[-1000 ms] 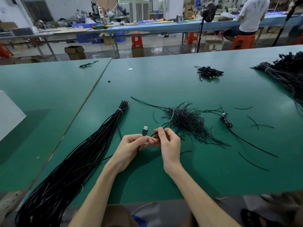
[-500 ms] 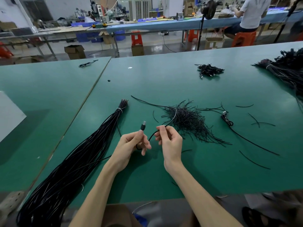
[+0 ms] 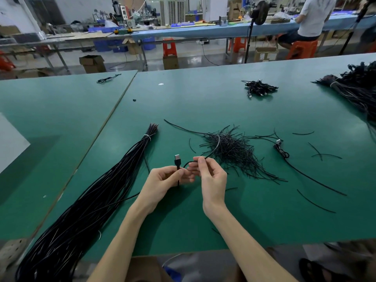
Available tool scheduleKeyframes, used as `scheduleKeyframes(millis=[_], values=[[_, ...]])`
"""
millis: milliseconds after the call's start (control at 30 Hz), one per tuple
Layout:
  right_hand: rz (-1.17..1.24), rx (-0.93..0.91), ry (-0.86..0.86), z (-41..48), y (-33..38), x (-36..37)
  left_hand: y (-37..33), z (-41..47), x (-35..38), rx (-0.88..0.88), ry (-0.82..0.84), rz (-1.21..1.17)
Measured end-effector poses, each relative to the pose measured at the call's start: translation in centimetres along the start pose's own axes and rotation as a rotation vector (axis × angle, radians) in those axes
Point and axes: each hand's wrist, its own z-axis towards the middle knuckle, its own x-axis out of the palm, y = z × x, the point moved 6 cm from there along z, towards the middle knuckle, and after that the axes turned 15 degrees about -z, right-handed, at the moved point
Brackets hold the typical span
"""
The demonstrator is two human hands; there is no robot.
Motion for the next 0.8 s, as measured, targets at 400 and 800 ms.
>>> scheduleKeyframes(millis=[400, 800], values=[[-0.138, -0.073, 0.288, -0.4, 0.4, 1.9, -0.5, 0.0, -1.4, 0.109, -0.189, 0.204], [-0.15, -0.091, 0.492, -0.9, 0.5, 3.2, -0.6, -0.2, -2.0, -0.048, -0.168, -0.384]])
